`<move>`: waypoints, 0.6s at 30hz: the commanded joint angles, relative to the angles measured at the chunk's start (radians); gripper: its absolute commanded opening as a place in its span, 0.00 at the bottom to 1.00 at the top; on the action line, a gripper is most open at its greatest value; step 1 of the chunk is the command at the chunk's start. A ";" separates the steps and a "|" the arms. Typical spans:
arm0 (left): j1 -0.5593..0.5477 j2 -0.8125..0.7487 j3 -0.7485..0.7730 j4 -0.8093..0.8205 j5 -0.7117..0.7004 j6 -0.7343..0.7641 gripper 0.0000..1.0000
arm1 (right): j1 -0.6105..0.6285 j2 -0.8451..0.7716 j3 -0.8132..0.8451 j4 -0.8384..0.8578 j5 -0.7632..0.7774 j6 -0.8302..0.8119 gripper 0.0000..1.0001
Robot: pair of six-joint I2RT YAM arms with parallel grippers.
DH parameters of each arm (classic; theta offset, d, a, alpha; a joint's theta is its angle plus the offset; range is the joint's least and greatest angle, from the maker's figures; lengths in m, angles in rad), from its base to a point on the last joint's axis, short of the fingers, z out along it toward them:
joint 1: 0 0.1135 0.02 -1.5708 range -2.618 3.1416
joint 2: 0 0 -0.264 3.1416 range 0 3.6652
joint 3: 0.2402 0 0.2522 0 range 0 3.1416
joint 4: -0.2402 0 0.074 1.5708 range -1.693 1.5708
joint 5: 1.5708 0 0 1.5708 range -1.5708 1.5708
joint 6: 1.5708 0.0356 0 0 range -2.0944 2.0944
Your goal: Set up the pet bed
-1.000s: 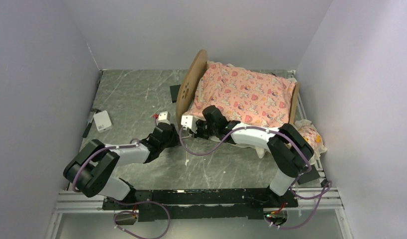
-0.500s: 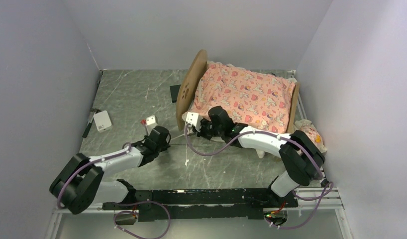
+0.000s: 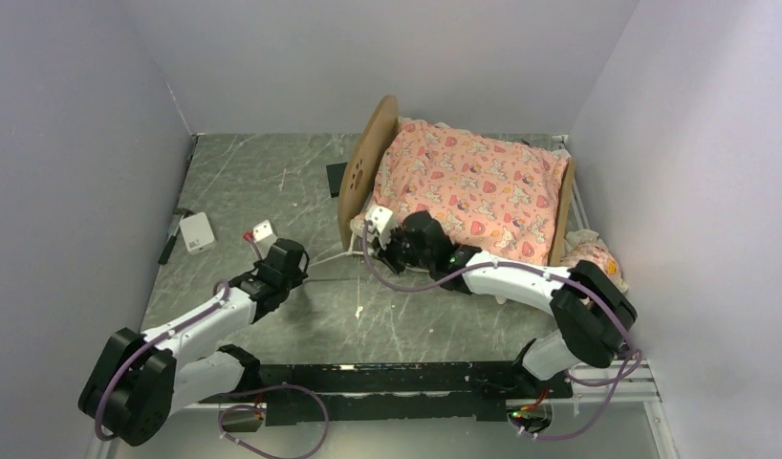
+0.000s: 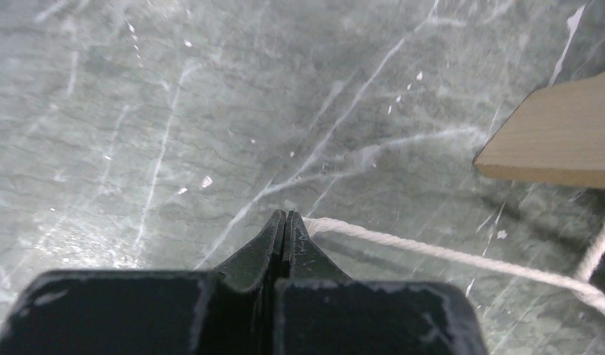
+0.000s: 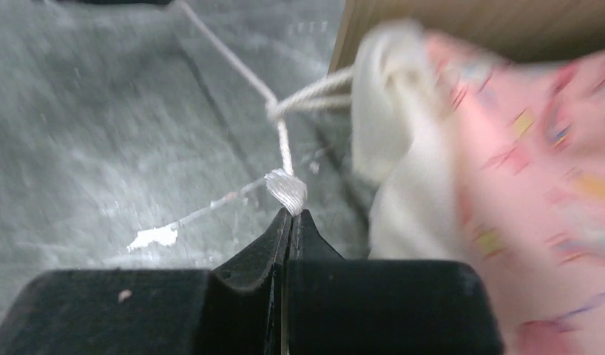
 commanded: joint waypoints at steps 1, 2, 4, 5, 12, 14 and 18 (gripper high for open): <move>0.048 -0.041 0.054 -0.050 -0.032 0.010 0.00 | 0.016 -0.059 0.222 -0.086 0.044 0.011 0.00; 0.057 -0.031 0.055 -0.045 -0.022 0.008 0.00 | 0.017 -0.049 0.267 -0.111 0.049 0.003 0.00; 0.073 0.015 0.055 -0.026 0.006 0.000 0.00 | 0.017 -0.023 0.343 -0.140 0.066 -0.018 0.00; 0.078 0.041 0.054 -0.015 0.021 -0.007 0.00 | 0.017 -0.007 0.379 -0.149 0.081 -0.032 0.00; 0.084 0.142 0.036 0.056 0.108 -0.057 0.00 | 0.005 0.096 0.542 -0.147 0.248 -0.101 0.00; 0.084 0.148 0.023 0.057 0.109 -0.075 0.00 | -0.014 0.110 0.563 -0.132 0.236 -0.097 0.00; 0.086 0.159 -0.006 0.034 0.119 -0.124 0.00 | -0.033 0.155 0.624 -0.138 0.231 -0.099 0.00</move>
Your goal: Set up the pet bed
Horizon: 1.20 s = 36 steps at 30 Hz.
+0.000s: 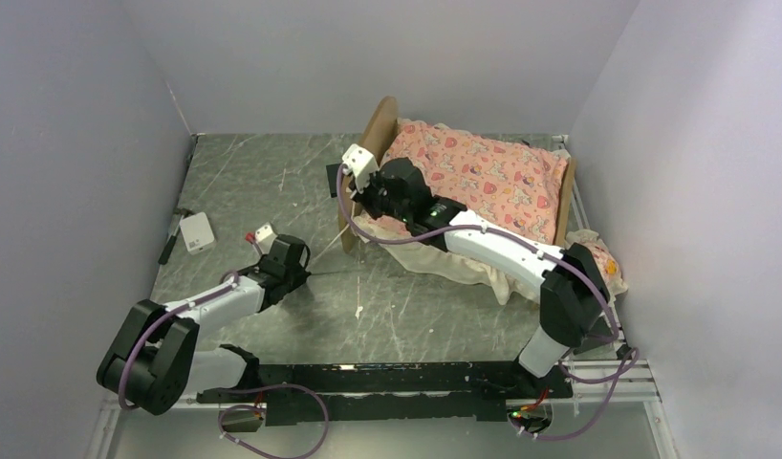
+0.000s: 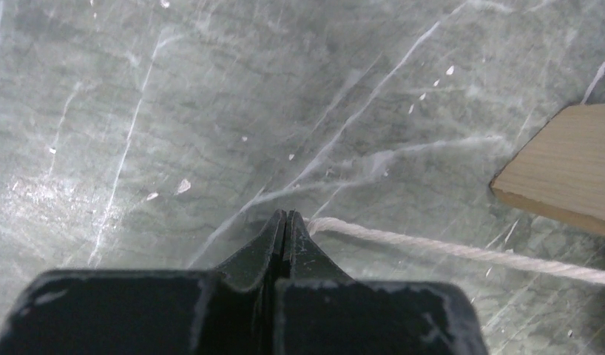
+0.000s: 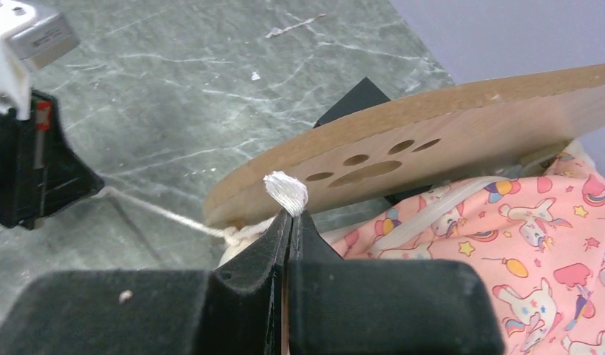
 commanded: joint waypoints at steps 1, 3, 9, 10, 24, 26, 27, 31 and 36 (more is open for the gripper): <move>0.008 0.020 -0.040 -0.030 0.020 -0.076 0.00 | -0.034 0.026 0.109 0.076 0.059 -0.022 0.00; 0.008 0.028 -0.058 -0.028 0.043 -0.101 0.00 | -0.056 0.039 0.115 0.086 0.070 -0.010 0.00; 0.008 0.029 -0.119 -0.025 0.096 -0.181 0.00 | -0.127 0.064 0.125 0.101 0.021 0.084 0.00; 0.008 0.012 -0.128 -0.032 0.098 -0.197 0.00 | -0.130 0.067 0.127 0.094 0.013 0.093 0.00; 0.008 -0.295 -0.126 -0.258 -0.064 -0.160 0.00 | -0.129 0.017 0.008 0.157 -0.102 0.152 0.00; 0.008 -0.250 -0.102 -0.276 -0.069 -0.165 0.00 | -0.128 0.008 0.010 0.155 -0.105 0.148 0.00; 0.008 -0.218 -0.092 -0.283 -0.074 -0.168 0.00 | -0.127 0.003 0.015 0.150 -0.116 0.144 0.00; 0.008 -0.171 -0.065 -0.242 -0.053 -0.139 0.00 | -0.096 -0.029 0.000 0.155 -0.168 0.114 0.00; 0.008 -0.179 -0.054 -0.196 -0.023 -0.083 0.00 | -0.018 -0.060 -0.061 0.148 -0.211 0.068 0.00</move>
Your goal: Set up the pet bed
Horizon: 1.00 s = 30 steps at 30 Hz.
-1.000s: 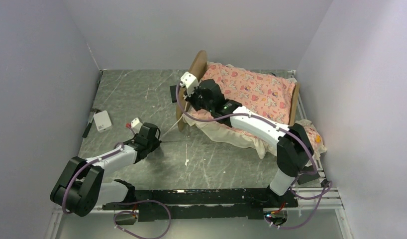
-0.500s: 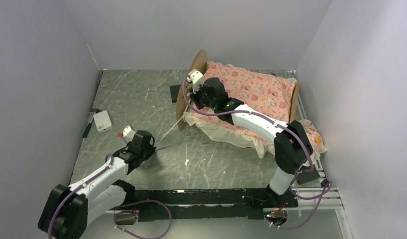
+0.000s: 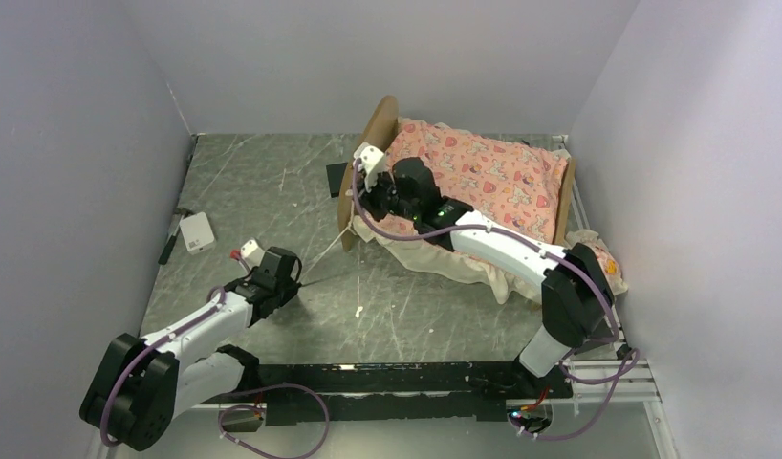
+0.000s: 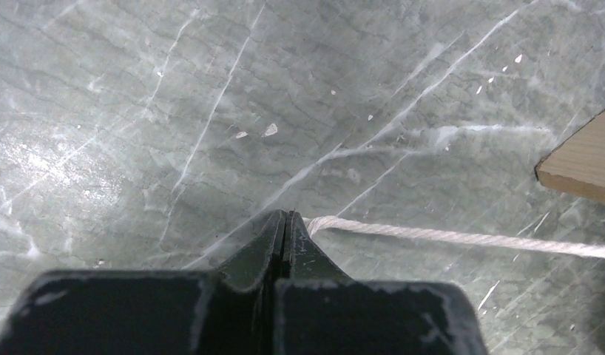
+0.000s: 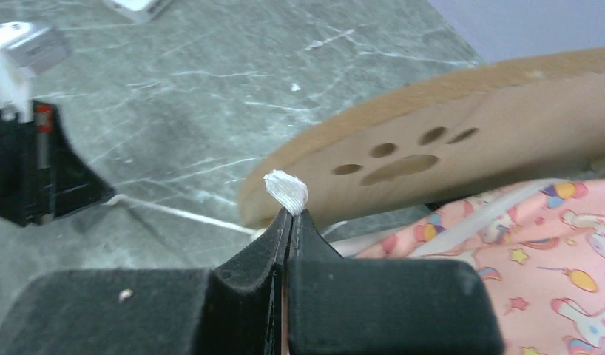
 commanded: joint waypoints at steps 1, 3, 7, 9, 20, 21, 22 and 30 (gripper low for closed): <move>0.003 -0.002 0.022 -0.012 -0.004 0.069 0.00 | 0.074 -0.073 -0.043 0.076 -0.050 -0.057 0.00; 0.003 -0.008 0.019 0.002 0.010 0.081 0.00 | 0.120 -0.054 -0.060 0.059 -0.042 -0.075 0.00; 0.003 -0.036 0.022 -0.014 0.014 0.082 0.04 | 0.224 0.015 -0.068 0.026 -0.033 -0.087 0.00; 0.003 -0.070 0.032 -0.059 0.002 0.081 0.05 | 0.265 0.054 -0.049 -0.008 -0.029 -0.085 0.00; 0.003 -0.346 0.283 -0.494 -0.163 0.147 0.55 | 0.395 -0.101 -0.181 -0.018 0.371 -0.210 0.44; 0.003 -0.360 0.321 -0.528 -0.174 0.169 0.59 | 0.399 -0.131 -0.227 0.027 0.428 -0.248 0.46; 0.003 -0.371 0.369 -0.559 -0.183 0.198 0.62 | 0.402 -0.156 -0.271 0.067 0.473 -0.283 0.47; 0.003 -0.341 0.659 -0.637 -0.211 0.570 0.84 | 0.398 -0.182 -0.477 0.270 0.536 -0.521 0.52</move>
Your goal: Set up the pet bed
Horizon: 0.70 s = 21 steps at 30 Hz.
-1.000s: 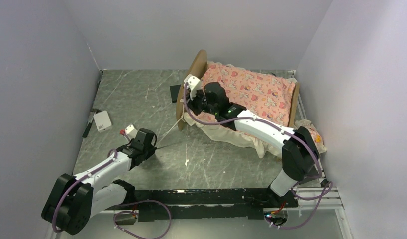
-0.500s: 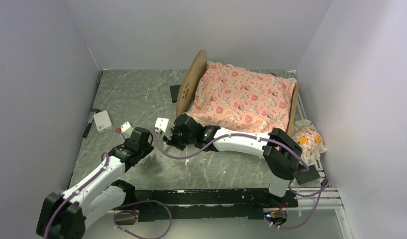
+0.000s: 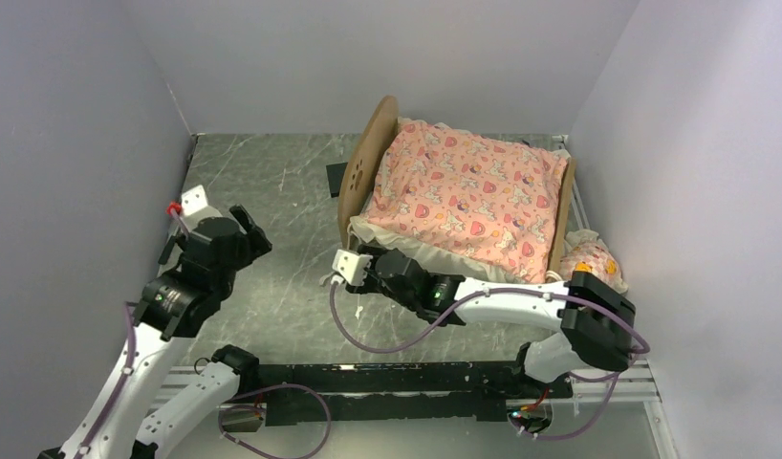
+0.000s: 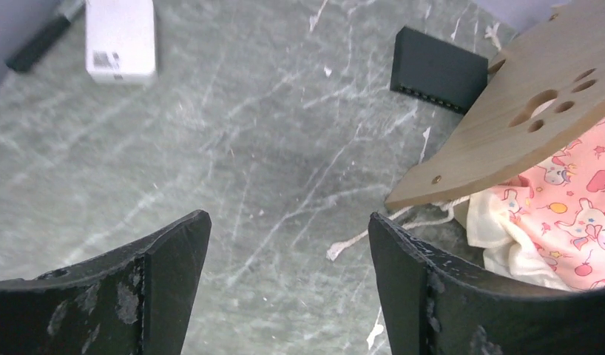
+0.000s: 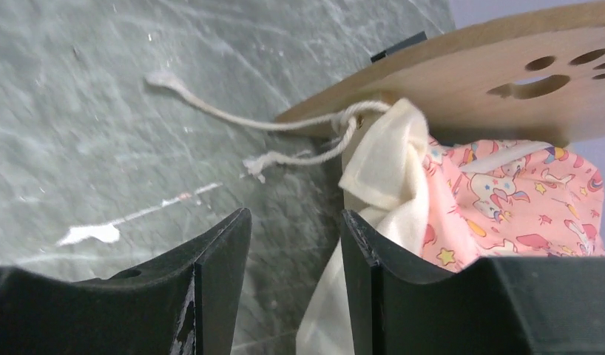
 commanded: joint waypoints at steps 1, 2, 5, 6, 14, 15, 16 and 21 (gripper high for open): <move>0.002 0.018 0.074 -0.043 -0.050 0.258 0.86 | -0.006 0.038 -0.039 0.149 0.077 -0.173 0.52; 0.002 0.011 0.056 -0.016 -0.057 0.289 0.86 | -0.010 0.053 -0.036 0.158 0.082 -0.195 0.52; 0.002 -0.017 -0.011 0.044 -0.070 0.322 0.86 | -0.020 0.106 -0.009 0.181 0.119 -0.253 0.50; 0.002 -0.023 -0.026 0.056 -0.062 0.322 0.86 | -0.023 0.120 -0.006 0.200 0.133 -0.269 0.50; 0.021 -0.019 -0.037 0.064 -0.043 0.335 0.86 | -0.058 0.218 0.016 0.321 0.167 -0.364 0.49; 0.026 -0.021 -0.038 0.065 -0.034 0.334 0.86 | -0.062 0.231 0.026 0.327 0.166 -0.370 0.49; 0.031 -0.023 -0.041 0.066 -0.026 0.335 0.86 | -0.067 0.246 0.037 0.331 0.167 -0.373 0.48; 0.052 -0.036 -0.051 0.073 -0.021 0.345 0.86 | -0.096 0.307 0.078 0.353 0.162 -0.380 0.44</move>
